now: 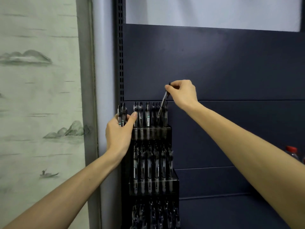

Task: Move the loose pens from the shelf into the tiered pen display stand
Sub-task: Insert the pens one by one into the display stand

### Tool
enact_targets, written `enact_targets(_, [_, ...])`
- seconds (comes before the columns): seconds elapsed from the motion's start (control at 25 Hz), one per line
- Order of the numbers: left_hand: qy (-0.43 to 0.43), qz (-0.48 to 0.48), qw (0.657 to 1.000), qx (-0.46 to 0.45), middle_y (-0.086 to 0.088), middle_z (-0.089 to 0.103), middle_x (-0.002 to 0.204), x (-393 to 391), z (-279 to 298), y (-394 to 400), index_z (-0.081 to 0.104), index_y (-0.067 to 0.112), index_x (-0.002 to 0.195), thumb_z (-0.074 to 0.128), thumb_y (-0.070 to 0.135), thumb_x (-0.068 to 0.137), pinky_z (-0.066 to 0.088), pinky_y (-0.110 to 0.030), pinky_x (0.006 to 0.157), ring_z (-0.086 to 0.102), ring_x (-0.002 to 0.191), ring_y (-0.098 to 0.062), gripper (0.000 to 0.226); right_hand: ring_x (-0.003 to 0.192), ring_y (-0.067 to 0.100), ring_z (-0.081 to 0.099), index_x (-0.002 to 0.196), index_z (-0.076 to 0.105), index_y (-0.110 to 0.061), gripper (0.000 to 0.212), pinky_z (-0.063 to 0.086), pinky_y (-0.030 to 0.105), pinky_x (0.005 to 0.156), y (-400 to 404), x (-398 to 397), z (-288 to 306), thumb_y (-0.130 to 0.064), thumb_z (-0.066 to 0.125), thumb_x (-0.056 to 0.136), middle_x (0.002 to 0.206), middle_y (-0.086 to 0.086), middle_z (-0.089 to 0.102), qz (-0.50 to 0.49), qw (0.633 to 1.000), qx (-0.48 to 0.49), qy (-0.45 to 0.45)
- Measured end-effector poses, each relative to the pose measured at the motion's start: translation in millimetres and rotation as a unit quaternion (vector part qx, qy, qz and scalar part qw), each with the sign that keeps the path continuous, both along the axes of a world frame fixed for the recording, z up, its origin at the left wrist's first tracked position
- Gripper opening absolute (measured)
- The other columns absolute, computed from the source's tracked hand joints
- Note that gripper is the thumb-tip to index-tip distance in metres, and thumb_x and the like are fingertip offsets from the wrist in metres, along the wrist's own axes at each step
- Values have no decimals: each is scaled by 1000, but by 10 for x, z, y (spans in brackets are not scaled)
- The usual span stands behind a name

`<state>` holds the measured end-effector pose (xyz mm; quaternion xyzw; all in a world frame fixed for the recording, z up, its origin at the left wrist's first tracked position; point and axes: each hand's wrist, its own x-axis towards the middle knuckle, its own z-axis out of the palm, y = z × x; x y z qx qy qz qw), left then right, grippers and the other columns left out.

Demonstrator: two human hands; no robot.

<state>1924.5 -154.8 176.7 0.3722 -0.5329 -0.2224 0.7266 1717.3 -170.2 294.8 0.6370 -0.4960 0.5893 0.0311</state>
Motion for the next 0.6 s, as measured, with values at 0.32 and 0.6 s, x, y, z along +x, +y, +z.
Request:
enact_targets(0.32, [30,-50,998,15,4,44,64,62,10,41,41,19,85,40,20,98,24,-25,43,31,51,-12,13,71,17,68,85,78,-15,27,53,31,63,-120,197,-69,-38,69,95,70,1,72,-10,989,40,144])
enact_targets(0.6, [1,-32,999,-38,-1,62,86,40,-28,61,52,26,102,39,13,110,47,-23,52,58,63,-9,20,79,19,65,75,78,-18,29,54,31,69,-97,244,-127,-43,74,88,65,-6,68,-69,976,42,204])
